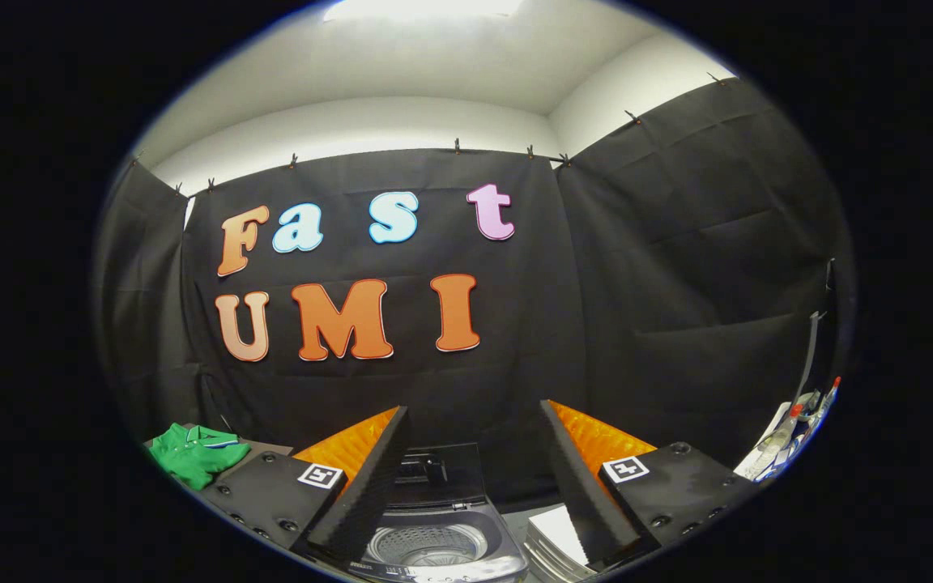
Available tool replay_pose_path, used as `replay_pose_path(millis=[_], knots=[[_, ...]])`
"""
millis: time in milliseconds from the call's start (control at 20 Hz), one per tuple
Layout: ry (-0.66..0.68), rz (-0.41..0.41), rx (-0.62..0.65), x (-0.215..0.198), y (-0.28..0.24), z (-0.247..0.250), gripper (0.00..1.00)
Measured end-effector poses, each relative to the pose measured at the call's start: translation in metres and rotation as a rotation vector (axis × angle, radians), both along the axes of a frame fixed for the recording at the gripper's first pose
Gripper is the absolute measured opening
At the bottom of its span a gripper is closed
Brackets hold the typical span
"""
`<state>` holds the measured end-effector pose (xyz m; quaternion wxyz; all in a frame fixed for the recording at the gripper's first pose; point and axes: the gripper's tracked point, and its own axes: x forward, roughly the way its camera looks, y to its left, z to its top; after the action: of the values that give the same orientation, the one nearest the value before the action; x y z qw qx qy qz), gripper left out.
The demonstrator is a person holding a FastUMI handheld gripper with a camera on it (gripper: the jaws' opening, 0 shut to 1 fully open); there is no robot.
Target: Put the clothes into the washing machine and then close the washing machine lid.
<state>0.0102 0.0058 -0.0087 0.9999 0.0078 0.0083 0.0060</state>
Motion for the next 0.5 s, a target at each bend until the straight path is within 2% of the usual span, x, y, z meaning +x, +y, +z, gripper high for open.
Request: replay_pose_path(millis=[500], knots=[[0.009, 0.005, 0.002, 0.0106, 0.0059, -0.0044, 1.0]])
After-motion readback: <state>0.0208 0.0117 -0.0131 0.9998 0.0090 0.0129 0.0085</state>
